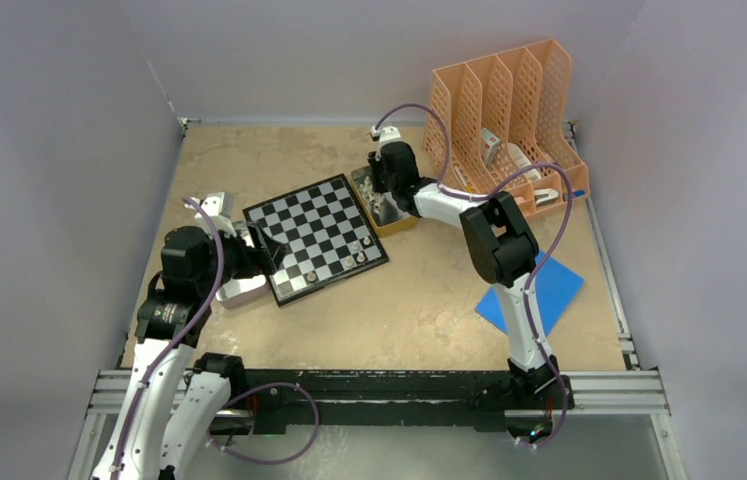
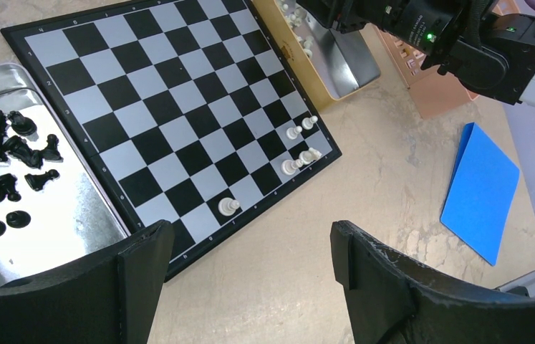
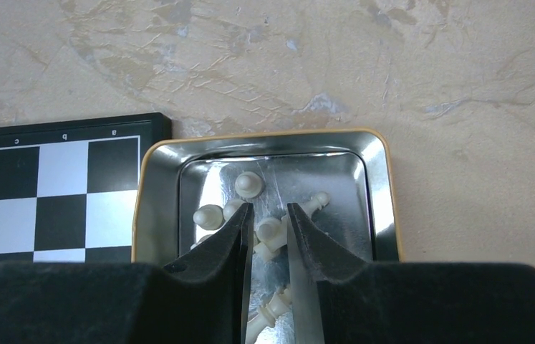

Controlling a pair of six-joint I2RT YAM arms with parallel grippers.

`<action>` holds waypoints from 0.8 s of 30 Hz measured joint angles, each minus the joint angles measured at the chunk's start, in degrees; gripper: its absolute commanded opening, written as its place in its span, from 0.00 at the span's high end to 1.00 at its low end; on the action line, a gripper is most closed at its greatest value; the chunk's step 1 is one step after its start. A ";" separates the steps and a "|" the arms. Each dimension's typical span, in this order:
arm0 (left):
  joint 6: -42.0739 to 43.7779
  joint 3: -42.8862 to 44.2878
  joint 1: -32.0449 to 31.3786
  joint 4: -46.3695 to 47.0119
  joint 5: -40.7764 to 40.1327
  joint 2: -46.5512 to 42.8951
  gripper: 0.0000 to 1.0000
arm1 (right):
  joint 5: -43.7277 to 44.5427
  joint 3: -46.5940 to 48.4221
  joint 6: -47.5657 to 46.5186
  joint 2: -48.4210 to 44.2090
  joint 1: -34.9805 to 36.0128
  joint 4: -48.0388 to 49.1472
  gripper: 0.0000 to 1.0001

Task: Set up the chess pieces on the board
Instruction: Pick up the chess piece from the storage box.

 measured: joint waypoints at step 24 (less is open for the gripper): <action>0.00 0.00 0.00 0.02 0.00 0.20 0.19 | -0.26 0.00 -0.22 2.47 0.07 -0.46 0.89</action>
